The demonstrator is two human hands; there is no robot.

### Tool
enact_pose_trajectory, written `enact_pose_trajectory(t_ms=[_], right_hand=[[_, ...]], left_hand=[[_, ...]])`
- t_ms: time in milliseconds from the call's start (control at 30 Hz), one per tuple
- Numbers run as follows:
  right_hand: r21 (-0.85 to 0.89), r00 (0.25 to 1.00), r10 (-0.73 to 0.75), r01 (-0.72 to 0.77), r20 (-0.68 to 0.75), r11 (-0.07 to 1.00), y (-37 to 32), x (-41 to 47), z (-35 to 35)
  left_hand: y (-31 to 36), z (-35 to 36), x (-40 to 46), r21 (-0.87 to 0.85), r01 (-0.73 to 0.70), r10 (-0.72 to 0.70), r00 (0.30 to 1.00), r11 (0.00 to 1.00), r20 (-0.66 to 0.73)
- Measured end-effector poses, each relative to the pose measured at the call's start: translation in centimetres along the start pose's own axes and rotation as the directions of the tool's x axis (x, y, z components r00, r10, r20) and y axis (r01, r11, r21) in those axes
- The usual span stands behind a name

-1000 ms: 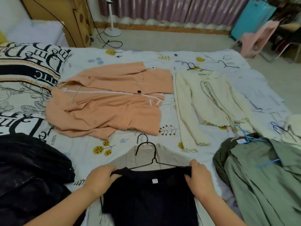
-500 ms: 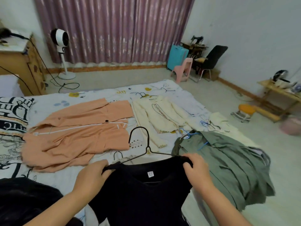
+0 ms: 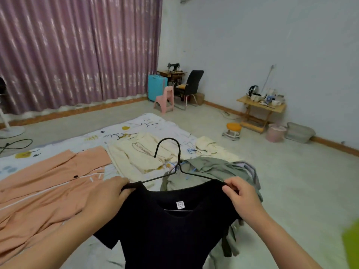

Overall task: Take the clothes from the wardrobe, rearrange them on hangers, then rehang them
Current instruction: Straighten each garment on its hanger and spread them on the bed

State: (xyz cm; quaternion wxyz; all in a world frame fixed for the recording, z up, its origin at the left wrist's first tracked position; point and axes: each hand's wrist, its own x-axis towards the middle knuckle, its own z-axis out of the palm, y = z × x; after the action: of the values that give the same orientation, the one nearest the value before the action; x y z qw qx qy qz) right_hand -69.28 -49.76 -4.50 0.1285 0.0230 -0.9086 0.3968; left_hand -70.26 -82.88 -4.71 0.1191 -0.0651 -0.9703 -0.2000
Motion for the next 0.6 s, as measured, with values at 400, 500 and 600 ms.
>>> enact_pose_trajectory(t_ms=[400,500,600], right_hand=[[0.011,0.965,0.016,-0.014,-0.261,1.0,11.5,-1.3,-17.2],[0.015,0.937,0.042,-0.04,-0.348,0.999,14.1,-0.3,-20.9],[0.008,0.91,0.044,-0.044,-0.413,0.999,16.6,1.0,-24.1]], left_hand=[[19.6,6.4,4.5,-0.088,-0.137,0.134,0.99,0.987,-0.036],[23.8,8.4,5.2,-0.109,-0.173,0.173,0.985,0.979,-0.008],[26.8,10.1,6.5,-0.125,-0.228,0.231,0.973,0.966,0.006]])
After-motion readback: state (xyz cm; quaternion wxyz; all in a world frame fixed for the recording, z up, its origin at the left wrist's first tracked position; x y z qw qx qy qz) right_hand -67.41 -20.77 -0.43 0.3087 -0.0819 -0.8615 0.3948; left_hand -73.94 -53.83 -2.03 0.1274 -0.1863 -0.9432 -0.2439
